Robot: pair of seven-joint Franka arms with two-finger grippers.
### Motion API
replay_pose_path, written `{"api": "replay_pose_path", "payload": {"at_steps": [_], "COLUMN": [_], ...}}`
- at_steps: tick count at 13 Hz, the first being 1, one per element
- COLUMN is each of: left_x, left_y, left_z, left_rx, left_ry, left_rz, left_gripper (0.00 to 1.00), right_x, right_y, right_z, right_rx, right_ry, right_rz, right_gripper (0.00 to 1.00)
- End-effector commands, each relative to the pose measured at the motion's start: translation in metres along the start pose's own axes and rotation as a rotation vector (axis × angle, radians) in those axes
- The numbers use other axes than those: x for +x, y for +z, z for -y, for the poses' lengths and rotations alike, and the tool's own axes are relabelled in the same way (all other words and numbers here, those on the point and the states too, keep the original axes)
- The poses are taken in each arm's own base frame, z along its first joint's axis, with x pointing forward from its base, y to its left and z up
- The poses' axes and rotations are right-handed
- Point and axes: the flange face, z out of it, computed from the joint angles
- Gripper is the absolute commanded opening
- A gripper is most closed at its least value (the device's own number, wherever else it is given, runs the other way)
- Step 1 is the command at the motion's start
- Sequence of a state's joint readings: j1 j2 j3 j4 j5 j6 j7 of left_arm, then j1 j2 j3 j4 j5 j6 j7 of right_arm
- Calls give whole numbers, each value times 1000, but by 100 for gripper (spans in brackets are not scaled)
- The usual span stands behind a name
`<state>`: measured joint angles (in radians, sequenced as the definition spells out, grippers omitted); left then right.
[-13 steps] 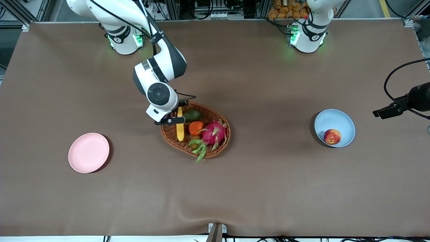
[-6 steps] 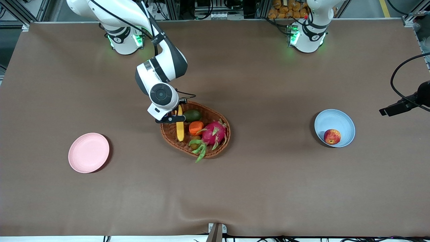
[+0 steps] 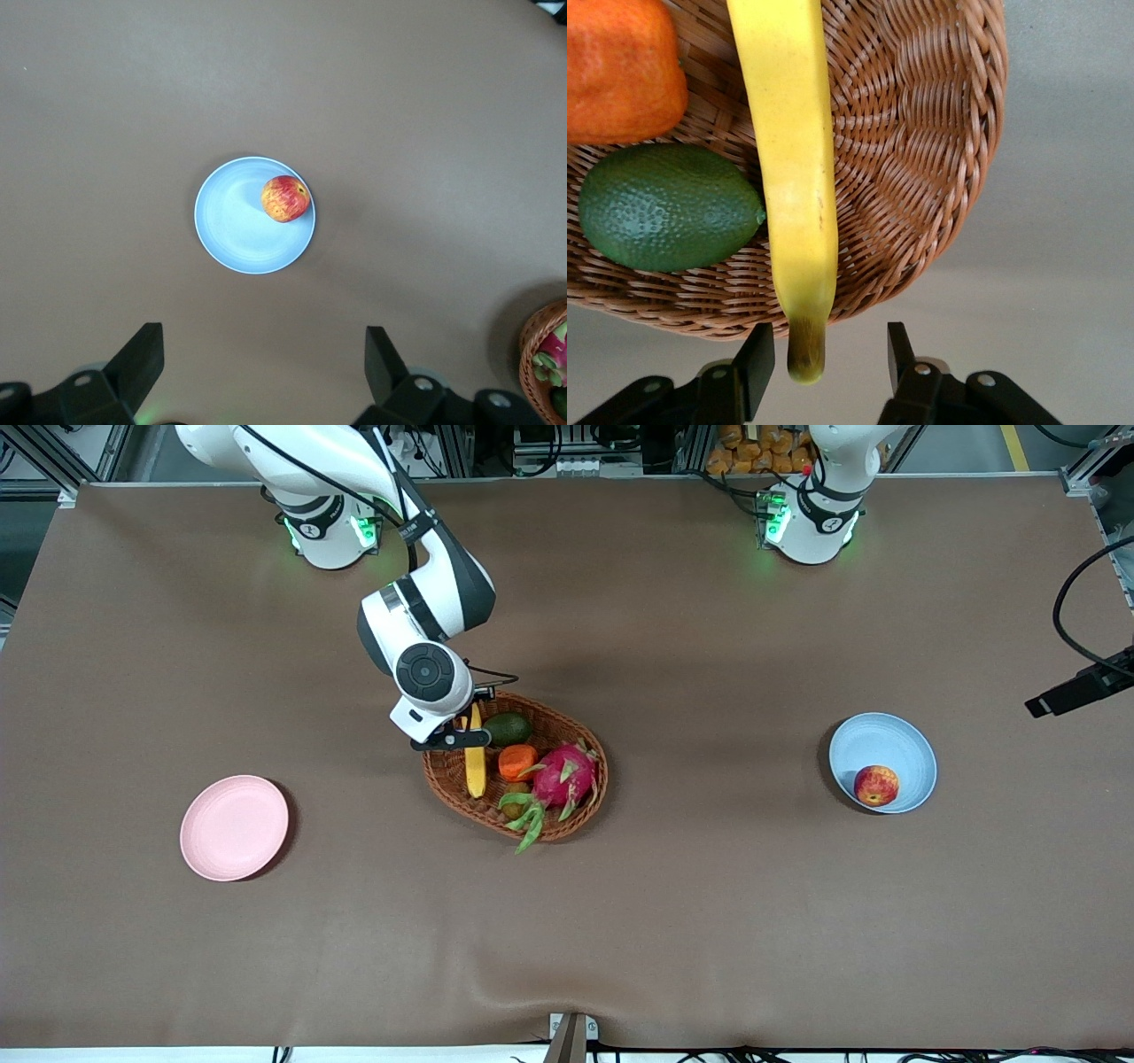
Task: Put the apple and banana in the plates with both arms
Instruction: 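Grasp the yellow banana by its stem end with the right gripper while the left withdraws, then lift the banana and carry it over the pink plate with the right gripper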
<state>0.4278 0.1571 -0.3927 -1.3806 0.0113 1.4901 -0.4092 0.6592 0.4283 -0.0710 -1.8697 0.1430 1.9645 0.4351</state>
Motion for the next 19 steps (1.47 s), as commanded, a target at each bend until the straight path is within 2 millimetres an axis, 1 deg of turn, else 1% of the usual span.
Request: {"api": "replay_pose_path", "payload": {"at_steps": [1,2,3,4,5,6,8,9,11,13,14,15,17,18,19], "left_x": [-10,-18,-23,-25,-28,-31,-37,-38,-38,-35,-32,-31,-28,-29,-28], "left_y": [-14,-27,-33,-33,-34,-33,-32,-32,-33,-34,-34,-34,-38,-39,-40], "left_z": [4,6,5,6,6,3,-11,-14,-14,-6,-3,1,15,16,18], "left_rx": [17,18,20,24,29,25,21,22,28,30,28,29,22,34,36], "left_ry": [57,67,71,83,108,137,168,176,187,175,166,156,132,130,134], "left_rz": [-15,-39,-50,-43,-33,-19,-14,-13,-17,-19,-21,-21,-24,-31,-33], "left_gripper": [100,100,100,100,100,100,100,100,100,100,100,100,100,100,100], "right_x": [0,0,0,0,0,-1,0,0,1,1,2,3,2,0,0], "right_y": [2,2,2,2,2,2,1,1,-3,-19,-27,-42,-78,-95,-111], "right_z": [6,6,6,6,7,8,6,6,1,-6,-15,-20,-29,-33,-41], "right_rx": [12,11,15,23,29,29,30,30,35,50,55,58,57,58,64], "right_ry": [19,19,21,24,27,26,29,30,36,45,57,62,68,69,75], "right_rz": [-3,-2,-1,2,5,5,5,5,2,-12,-6,3,36,46,50], "right_gripper": [56,54,52,36,11,0,0,0,0,0,0,0,0,0,0]}}
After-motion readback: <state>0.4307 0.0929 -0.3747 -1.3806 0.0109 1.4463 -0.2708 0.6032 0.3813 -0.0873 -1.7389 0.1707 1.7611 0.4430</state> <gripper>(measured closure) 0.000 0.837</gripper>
